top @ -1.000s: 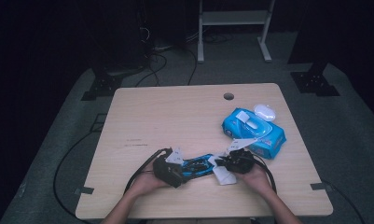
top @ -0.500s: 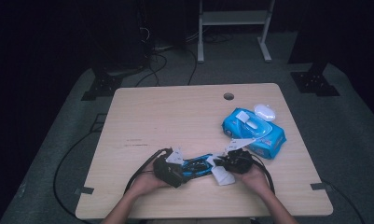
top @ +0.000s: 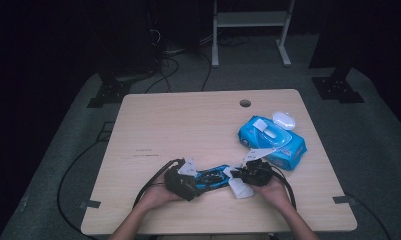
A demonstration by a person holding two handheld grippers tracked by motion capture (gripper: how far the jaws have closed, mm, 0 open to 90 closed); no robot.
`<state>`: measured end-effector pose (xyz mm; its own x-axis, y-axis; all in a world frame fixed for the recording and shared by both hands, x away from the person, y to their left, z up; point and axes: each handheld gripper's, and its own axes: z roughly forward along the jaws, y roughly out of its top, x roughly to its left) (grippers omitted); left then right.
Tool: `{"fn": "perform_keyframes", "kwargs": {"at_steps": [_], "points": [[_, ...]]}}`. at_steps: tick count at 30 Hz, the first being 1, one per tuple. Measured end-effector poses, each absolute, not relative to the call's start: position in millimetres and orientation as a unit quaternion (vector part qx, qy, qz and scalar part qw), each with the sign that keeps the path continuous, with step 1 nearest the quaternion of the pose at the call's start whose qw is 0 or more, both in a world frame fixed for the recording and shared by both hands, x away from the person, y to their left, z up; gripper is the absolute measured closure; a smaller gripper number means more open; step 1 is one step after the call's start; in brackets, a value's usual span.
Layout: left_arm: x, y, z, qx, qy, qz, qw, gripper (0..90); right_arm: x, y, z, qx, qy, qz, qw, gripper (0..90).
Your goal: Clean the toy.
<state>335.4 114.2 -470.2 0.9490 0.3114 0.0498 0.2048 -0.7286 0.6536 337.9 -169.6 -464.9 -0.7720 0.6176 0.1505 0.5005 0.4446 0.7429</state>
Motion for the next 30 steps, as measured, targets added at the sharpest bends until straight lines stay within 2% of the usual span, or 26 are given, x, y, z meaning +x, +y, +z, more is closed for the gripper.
{"fn": "perform_keyframes", "kwargs": {"at_steps": [11, 18, 21, 25, 30], "points": [[336.8, 113.5, -470.8, 0.925, 0.142, 0.075, 0.344, 24.1, 355.6, -168.9, -465.8, 0.358, 0.832, 0.416, 0.079, 82.2], [336.7, 113.8, -470.7, 0.925, 0.142, 0.075, 0.344, 24.1, 340.9, -173.0, -464.2, 0.343, 0.849, 0.392, 0.093, 82.2], [337.0, 113.4, -470.9, 0.925, 0.143, 0.074, 0.345, 24.1, 336.8, -171.8, -461.9, 0.341, 0.848, 0.397, 0.081, 82.2], [337.0, 112.6, -470.5, 0.925, 0.144, 0.076, 0.342, 24.0, 328.3, -141.6, -455.9, 0.295, 0.858, 0.417, 0.058, 82.1], [336.7, 117.3, -469.8, 0.926, 0.145, 0.067, 0.343, 23.9, 330.5, -144.9, -460.2, 0.302, 0.853, 0.423, 0.054, 82.1]]}}
